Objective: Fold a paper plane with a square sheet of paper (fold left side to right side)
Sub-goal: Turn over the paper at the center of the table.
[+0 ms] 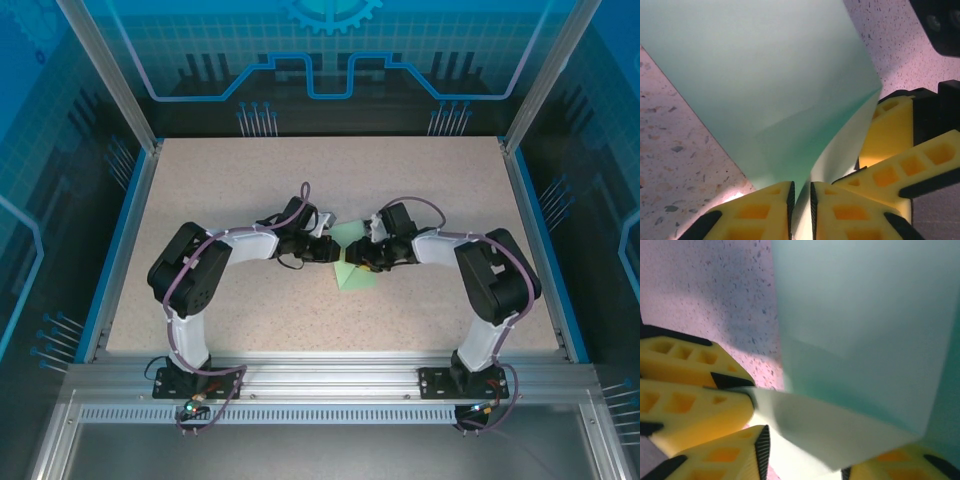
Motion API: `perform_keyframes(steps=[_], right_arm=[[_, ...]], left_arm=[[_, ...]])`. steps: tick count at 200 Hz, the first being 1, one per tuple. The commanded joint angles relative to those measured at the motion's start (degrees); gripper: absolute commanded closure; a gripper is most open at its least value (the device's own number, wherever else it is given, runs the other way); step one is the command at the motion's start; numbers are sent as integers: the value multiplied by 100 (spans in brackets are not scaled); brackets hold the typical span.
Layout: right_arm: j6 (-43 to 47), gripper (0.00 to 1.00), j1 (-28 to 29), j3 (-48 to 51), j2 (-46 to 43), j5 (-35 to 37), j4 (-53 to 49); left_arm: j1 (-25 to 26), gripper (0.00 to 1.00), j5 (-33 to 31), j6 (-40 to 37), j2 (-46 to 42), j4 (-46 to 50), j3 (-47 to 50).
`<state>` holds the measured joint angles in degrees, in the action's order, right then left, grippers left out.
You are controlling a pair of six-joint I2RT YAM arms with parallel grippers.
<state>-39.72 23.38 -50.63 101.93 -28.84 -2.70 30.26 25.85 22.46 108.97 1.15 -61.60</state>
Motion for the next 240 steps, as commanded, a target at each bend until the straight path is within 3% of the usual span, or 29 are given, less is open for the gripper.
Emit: perform_keyframes(steps=[1,23,58,81,119,155,201,240], right_arm=[[0,67,97,-148,101,-165,177],[42,80,96,-109,39,-88,196],[240,95,84,-148,-124,10,86],[337,100,60,-140,-253,54,59],[387,100,-75,-8,-526,7,311],[369,100,-324,257,-759,-431,841],[64,100,-874,387,-1059,-1168,1622],[-169,100,-1331,312,-1344,-1828,2211]], left_arm=[[-56,77,-80,-12,-303,-14,122],[-152,71,-49,50,-462,-37,189],[-375,49,-89,122,-1030,-112,538],[-596,30,-150,229,-1566,-234,909],[-962,2,-55,574,-2310,-580,1460],[-1185,1,79,1034,-2757,-1310,1891],[-1406,1,810,1532,-3112,-2486,2306],[-1426,1,1228,1652,-3554,-2856,2327]])
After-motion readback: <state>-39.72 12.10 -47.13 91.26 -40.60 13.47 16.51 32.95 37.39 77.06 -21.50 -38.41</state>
